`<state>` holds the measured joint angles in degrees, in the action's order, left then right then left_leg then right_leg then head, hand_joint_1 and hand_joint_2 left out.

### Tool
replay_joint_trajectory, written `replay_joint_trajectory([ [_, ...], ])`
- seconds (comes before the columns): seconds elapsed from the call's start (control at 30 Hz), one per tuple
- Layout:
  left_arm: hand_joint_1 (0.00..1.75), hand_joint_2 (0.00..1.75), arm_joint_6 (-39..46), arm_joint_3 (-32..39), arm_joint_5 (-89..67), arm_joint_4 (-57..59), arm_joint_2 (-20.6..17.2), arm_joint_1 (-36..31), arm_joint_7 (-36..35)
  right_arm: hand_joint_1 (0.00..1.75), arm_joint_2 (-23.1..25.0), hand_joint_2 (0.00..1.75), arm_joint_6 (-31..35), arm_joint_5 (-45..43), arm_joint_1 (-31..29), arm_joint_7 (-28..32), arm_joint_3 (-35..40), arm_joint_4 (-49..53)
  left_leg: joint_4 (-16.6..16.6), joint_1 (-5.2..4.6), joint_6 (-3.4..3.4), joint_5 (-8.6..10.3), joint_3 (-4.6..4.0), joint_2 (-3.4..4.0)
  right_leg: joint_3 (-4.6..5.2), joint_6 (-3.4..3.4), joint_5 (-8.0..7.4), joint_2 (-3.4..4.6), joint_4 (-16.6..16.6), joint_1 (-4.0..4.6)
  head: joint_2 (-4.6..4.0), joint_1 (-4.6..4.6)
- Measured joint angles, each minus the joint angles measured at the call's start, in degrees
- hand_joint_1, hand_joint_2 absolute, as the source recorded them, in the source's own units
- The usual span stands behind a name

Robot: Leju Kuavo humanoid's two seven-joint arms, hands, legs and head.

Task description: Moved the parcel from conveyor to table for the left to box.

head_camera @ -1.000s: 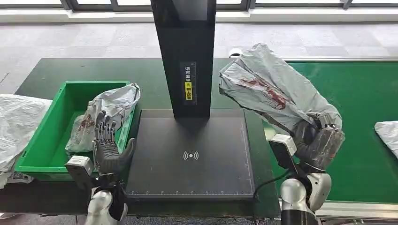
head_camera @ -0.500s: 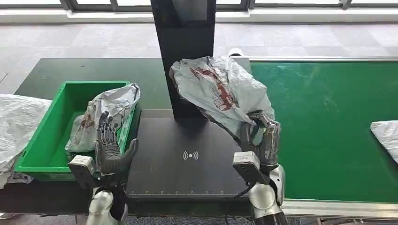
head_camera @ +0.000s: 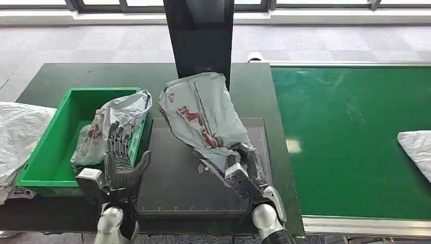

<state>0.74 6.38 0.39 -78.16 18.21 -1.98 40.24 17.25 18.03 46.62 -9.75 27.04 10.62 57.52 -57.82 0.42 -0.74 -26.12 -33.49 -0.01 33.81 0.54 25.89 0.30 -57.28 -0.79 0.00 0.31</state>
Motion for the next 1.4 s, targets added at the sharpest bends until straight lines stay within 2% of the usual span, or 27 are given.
replay_joint_trajectory([
  [0.2, 0.0, 1.75, 0.37, 0.0, 0.02, 0.0, 0.0, 0.0, 0.0, 1.75, 0.0, 1.75, 0.17, 0.57, -1.63, -1.64, -0.81, -6.38, 0.0, 0.0, 0.0, 0.0, -0.01, 0.0, 0.01, 0.0, 0.0, 0.0, 0.0, 0.0, 0.0, 0.0],
  [0.53, 0.0, 1.75, 0.39, -0.04, 0.02, 0.02, 0.0, 0.0, 0.0, 1.71, 0.0, 1.75, 0.2, 1.0, -3.05, -2.86, -1.53, -10.38, 0.0, 0.0, 0.0, 0.0, 0.0, -0.01, 0.0, 0.0, 0.0, 0.0, 0.01, 0.0, 0.0, 0.0],
  [0.57, 0.0, 1.75, 0.39, -0.11, 0.02, 0.02, 0.0, -0.01, 0.0, 0.0, 0.0, 1.75, 0.04, 1.03, -3.12, -2.91, -1.6, -10.66, 0.0, 0.0, 0.0, 0.0, 0.0, -0.01, 0.0, 0.0, 0.0, 0.0, 0.01, 0.0, 0.0, 0.0],
  [0.73, 0.0, 1.75, 0.94, -0.24, 0.02, 0.13, 0.0, -0.05, 0.0, 0.0, -0.02, 1.75, 1.66, 1.35, -3.29, -3.36, -2.12, -12.02, 0.0, 0.0, 0.0, 0.0, 0.01, -0.01, -0.01, 0.0, 0.0, 0.0, 0.01, 0.0, -0.02, 0.0],
  [0.87, 0.0, 1.75, 2.34, -0.37, -1.84, -0.15, 0.0, -0.04, 0.0, 0.0, -0.02, 1.75, 6.89, -0.92, -2.87, -0.19, -3.61, -11.58, 0.0, -0.01, 0.0, 0.0, 0.01, -0.02, -0.01, 0.0, -0.01, -0.01, 0.01, -0.01, -0.02, 0.0],
  [1.07, 0.0, 1.75, 3.61, -1.31, -6.87, -1.03, 0.0, -0.06, 0.0, 0.0, 0.0, 1.75, 9.63, -2.25, -1.68, 2.27, -4.83, -9.25, 0.0, -0.01, 0.0, 0.0, 0.0, -0.06, 0.01, 0.0, 0.0, -0.02, 0.02, -0.01, 0.0, 0.0],
  [1.4, 0.0, 1.75, 6.06, -13.95, -15.87, 1.93, -0.83, -3.04, 0.0, 0.0, 0.24, 1.75, 15.85, -13.86, 2.0, 12.88, -5.51, 2.85, -0.01, -0.04, 0.01, 0.0, -0.01, -0.15, -0.01, 0.01, 0.0, -0.09, 0.03, -0.03, 0.0, 0.02],
])
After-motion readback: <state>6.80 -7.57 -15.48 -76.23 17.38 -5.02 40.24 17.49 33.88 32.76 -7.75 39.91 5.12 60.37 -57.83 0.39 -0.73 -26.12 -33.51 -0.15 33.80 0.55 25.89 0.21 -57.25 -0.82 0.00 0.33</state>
